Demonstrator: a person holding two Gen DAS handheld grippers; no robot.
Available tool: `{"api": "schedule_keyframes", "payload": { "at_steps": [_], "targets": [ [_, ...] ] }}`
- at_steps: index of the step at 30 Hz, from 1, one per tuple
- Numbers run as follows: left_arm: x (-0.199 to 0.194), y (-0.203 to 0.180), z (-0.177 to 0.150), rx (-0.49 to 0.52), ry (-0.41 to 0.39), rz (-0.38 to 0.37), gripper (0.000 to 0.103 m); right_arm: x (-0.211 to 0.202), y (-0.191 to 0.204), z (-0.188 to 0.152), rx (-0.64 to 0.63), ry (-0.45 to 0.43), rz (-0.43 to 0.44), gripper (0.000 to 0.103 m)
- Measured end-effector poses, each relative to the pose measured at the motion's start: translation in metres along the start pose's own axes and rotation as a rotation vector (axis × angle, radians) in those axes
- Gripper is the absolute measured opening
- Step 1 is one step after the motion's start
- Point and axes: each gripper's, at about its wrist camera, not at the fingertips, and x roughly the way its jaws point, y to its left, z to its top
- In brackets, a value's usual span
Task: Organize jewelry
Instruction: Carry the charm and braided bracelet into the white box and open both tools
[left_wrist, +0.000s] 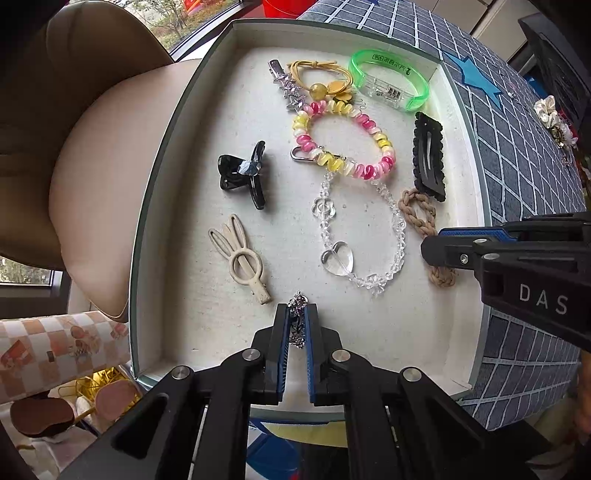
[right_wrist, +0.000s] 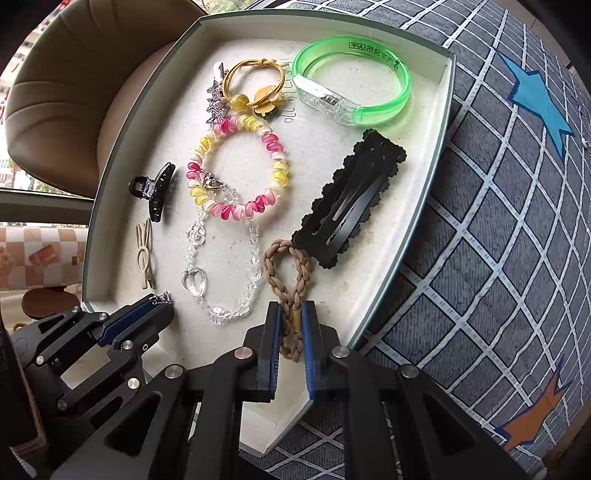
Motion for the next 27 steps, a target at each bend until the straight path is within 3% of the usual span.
{"api": "schedule_keyframes", "payload": {
  "at_steps": [10, 17, 27],
  "targets": [
    [-0.002, -0.002, -0.002, 0.004, 0.005, 0.003, 0.015, -0.002, -0.002, -0.002, -0.004, 0.010, 0.013, 0.014],
    [-0.007, -0.004, 0.001, 0.001, 0.004, -0.001, 0.015, -0.011, 0.003, -0.003, -0.009, -0.017, 0.043, 0.041],
    [-0.011, -0.010, 0.010, -0.001, -0.005, 0.018, 0.015, -0.036, 0.003, -0.004, -0.019, -0.071, -0.015, 0.042]
  ]
}}
